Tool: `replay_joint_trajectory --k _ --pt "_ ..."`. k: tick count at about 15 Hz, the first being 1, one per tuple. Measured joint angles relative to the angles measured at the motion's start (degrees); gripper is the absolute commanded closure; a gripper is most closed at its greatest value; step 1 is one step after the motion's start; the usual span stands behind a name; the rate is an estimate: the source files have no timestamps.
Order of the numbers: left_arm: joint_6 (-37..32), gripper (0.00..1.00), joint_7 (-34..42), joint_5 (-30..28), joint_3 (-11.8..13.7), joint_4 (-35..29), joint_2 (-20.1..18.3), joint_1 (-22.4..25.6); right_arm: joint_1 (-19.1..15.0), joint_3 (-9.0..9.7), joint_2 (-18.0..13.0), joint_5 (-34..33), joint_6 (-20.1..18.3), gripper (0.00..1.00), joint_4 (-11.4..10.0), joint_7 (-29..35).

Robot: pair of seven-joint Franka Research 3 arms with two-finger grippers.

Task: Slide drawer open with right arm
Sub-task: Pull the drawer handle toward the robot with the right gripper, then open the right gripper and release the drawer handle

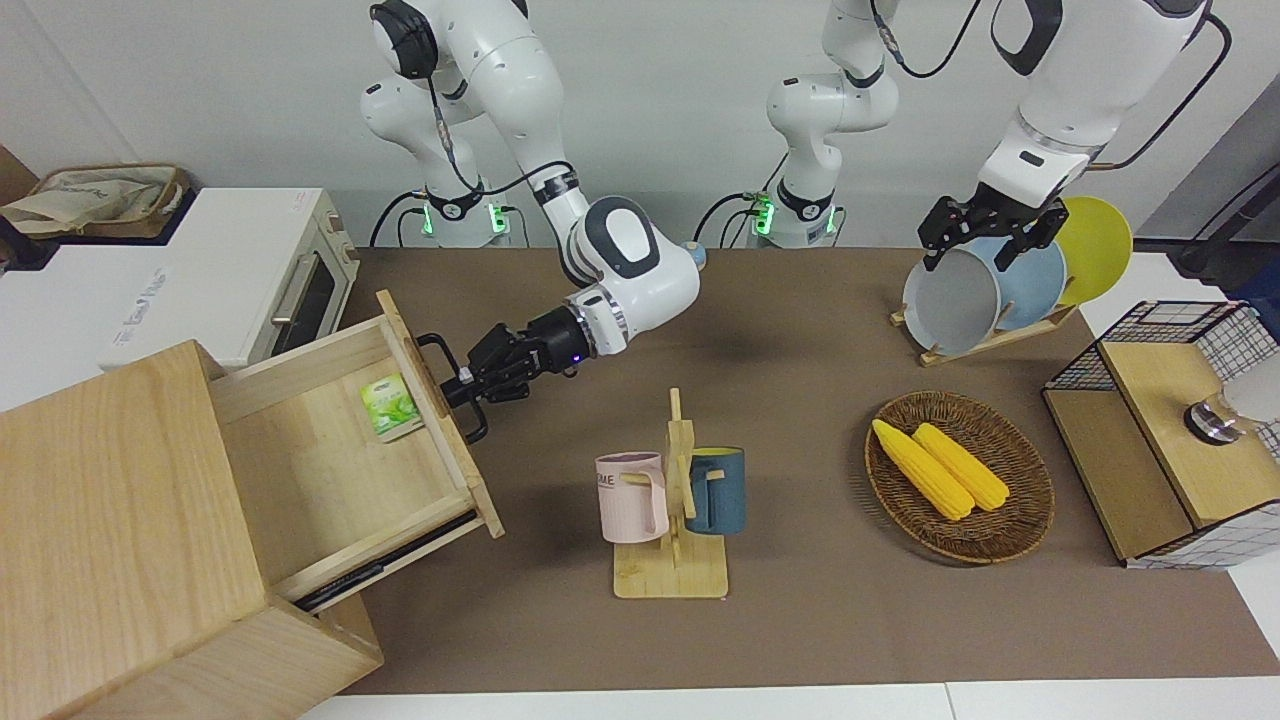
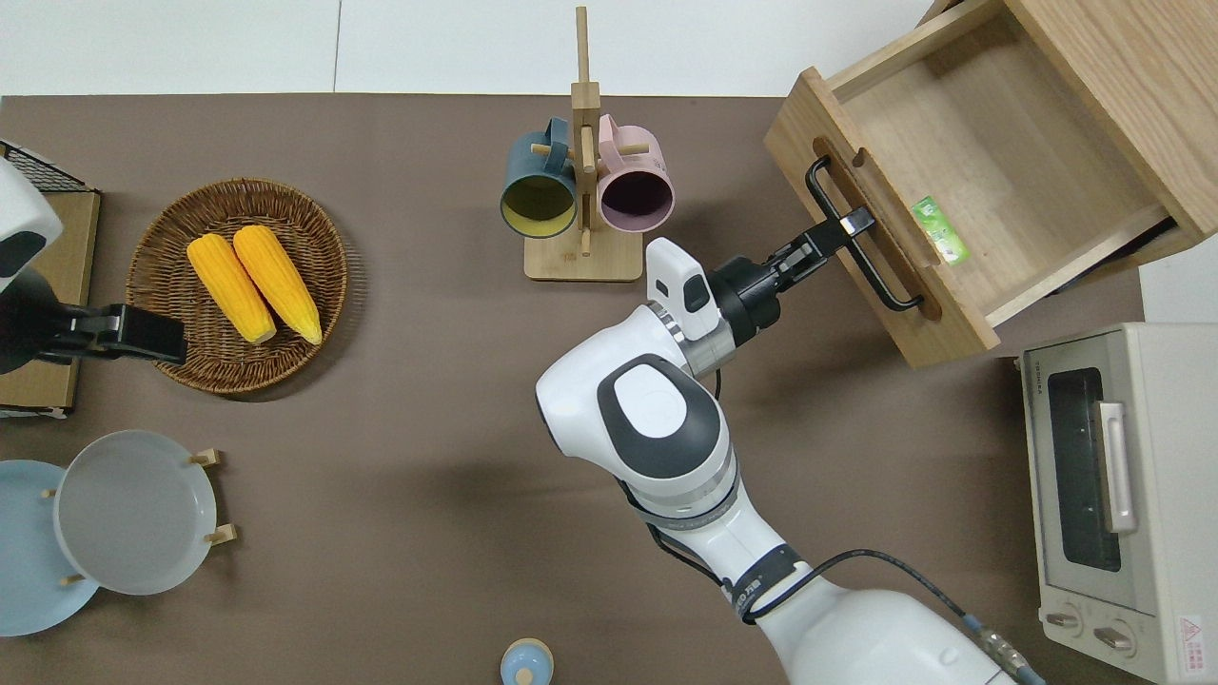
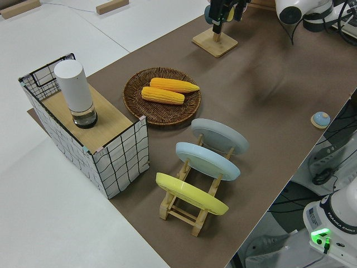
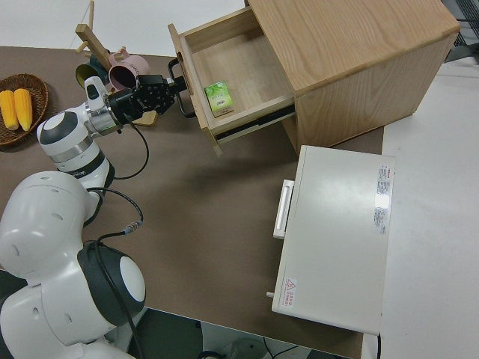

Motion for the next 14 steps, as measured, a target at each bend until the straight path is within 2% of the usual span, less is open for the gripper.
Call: replay_joint_trajectory --k 6,9,10,11,12,13,14 --pt "0.0 0.01 0.0 0.0 0.0 0.0 0.0 0.0 3.8 0.07 0.0 2.7 -2.1 1.0 0.7 0.0" --pt "0.0 0.01 0.0 0.0 0.0 0.0 0.0 0.0 4.3 0.02 0.0 2.9 -2.4 1.0 0.8 0.0" --pt "0.0 0.01 0.0 0.0 0.0 0.0 0.0 0.0 4.3 0.02 0.0 2.9 -2.4 0.972 0.8 0.0" --pt "0.0 0.01 0.0 0.0 0.0 0.0 0.0 0.0 4.3 0.02 0.0 2.9 -2.4 0.799 0.8 0.0" --pt "0.0 0.01 0.0 0.0 0.0 0.0 0.0 0.0 4.3 0.02 0.0 2.9 -2.4 0.51 0.8 0.0" --pt "0.0 0.01 0.0 0.0 0.0 0.0 0.0 0.0 4.3 0.02 0.0 2.9 -2.4 0.163 0.8 0.0" --pt "0.0 0.01 0.0 0.0 0.0 0.0 0.0 0.0 4.3 0.08 0.1 2.9 -2.0 0.021 0.9 0.0"
